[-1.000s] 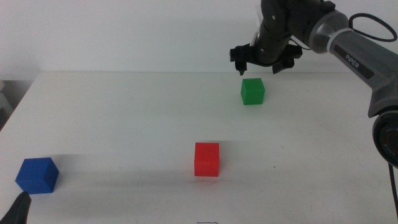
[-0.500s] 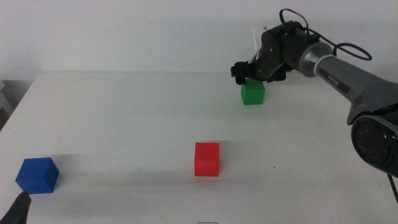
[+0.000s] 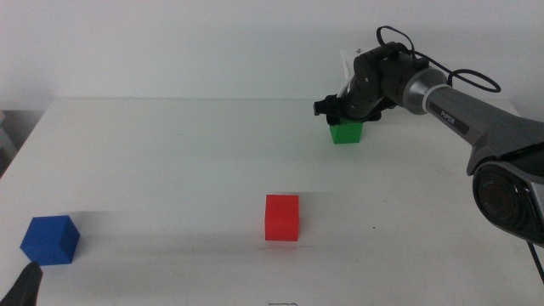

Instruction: Stack red cubes first, then green, then blue cubes in a specific spot.

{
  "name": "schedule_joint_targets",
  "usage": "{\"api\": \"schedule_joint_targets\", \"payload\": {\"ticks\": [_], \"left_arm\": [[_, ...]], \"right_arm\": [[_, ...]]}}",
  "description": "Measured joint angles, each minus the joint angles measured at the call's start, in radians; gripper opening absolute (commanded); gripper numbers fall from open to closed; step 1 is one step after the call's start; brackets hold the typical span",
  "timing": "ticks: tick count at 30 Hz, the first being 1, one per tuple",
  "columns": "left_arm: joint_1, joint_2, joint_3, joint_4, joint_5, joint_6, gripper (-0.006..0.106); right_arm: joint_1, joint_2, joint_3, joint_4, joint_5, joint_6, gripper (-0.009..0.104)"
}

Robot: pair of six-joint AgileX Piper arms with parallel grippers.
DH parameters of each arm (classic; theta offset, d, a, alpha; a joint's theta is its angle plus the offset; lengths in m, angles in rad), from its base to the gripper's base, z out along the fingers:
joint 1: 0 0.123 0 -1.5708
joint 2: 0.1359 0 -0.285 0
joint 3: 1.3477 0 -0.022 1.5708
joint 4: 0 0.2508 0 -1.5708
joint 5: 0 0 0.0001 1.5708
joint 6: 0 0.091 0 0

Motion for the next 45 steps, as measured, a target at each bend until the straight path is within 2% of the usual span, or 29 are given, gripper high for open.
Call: {"api": "schedule_joint_targets", "payload": {"ticks": [7, 10, 14, 17, 21, 24, 29, 32, 36, 39, 45], "left_arm": [[0.000, 0.000, 0.000, 0.000, 0.000, 0.000, 0.090], [0.000, 0.000, 0.000, 0.000, 0.000, 0.000, 0.090], [0.000, 0.000, 0.000, 0.000, 0.000, 0.000, 0.090], [0.000, 0.000, 0.000, 0.000, 0.000, 0.000, 0.090], [0.000, 0.000, 0.000, 0.000, 0.000, 0.000, 0.090], [0.000, 0.000, 0.000, 0.000, 0.000, 0.000, 0.090], [0.000, 0.000, 0.000, 0.000, 0.000, 0.000, 0.090], [0.000, 0.000, 0.000, 0.000, 0.000, 0.000, 0.090], [0.000, 0.000, 0.000, 0.000, 0.000, 0.000, 0.090], [0.000, 0.000, 0.000, 0.000, 0.000, 0.000, 0.090], [0.000, 0.000, 0.000, 0.000, 0.000, 0.000, 0.090]], "right_arm": [[0.001, -0.065, 0.008, 0.007, 0.132, -0.013, -0.001], [0.016, -0.150, 0.082, -0.010, 0.168, -0.009, -0.001], [0.072, -0.351, 0.340, -0.073, 0.114, 0.080, -0.001], [0.140, -0.534, 0.573, -0.144, 0.041, 0.227, -0.001], [0.260, -0.681, 0.729, -0.220, 0.018, 0.436, -0.001], [0.346, -0.696, 0.742, -0.266, 0.069, 0.549, -0.001], [0.470, -0.685, 0.751, -0.307, 0.080, 0.722, -0.001], [0.488, -0.679, 0.751, -0.324, 0.075, 0.801, -0.001], [0.502, -0.657, 0.746, -0.389, 0.124, 0.894, -0.001], [0.537, -0.627, 0.710, -0.425, 0.156, 0.928, -0.001], [0.563, -0.542, 0.597, -0.416, 0.208, 0.899, -0.001]]}}
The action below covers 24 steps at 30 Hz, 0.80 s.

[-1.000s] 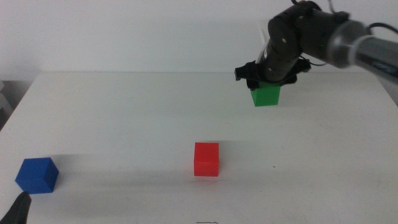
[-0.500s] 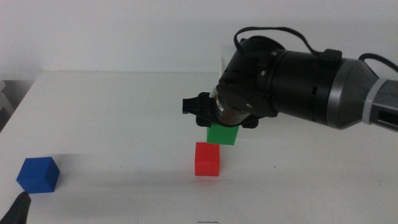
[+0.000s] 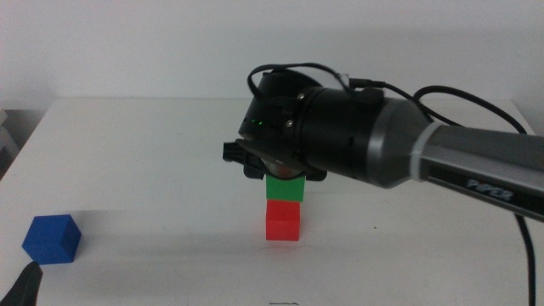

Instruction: Stack red cubes first, then green, then blue cubes in a specific spot.

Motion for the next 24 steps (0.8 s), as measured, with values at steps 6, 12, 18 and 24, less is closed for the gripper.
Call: {"api": "schedule_joint_targets", "payload": {"ticks": [6, 12, 18, 24], "left_arm": [[0.000, 0.000, 0.000, 0.000, 0.000, 0.000, 0.090], [0.000, 0.000, 0.000, 0.000, 0.001, 0.000, 0.090], [0.000, 0.000, 0.000, 0.000, 0.001, 0.000, 0.090], [0.000, 0.000, 0.000, 0.000, 0.001, 0.000, 0.090]], "right_arm": [[0.000, 0.044, -0.008, 0.056, 0.025, -0.038, -0.001], [0.000, 0.054, -0.008, 0.044, 0.023, -0.060, -0.001], [0.000, 0.073, -0.008, 0.028, -0.001, -0.065, -0.001], [0.000, 0.084, -0.008, 0.016, -0.023, -0.069, -0.001]]}}
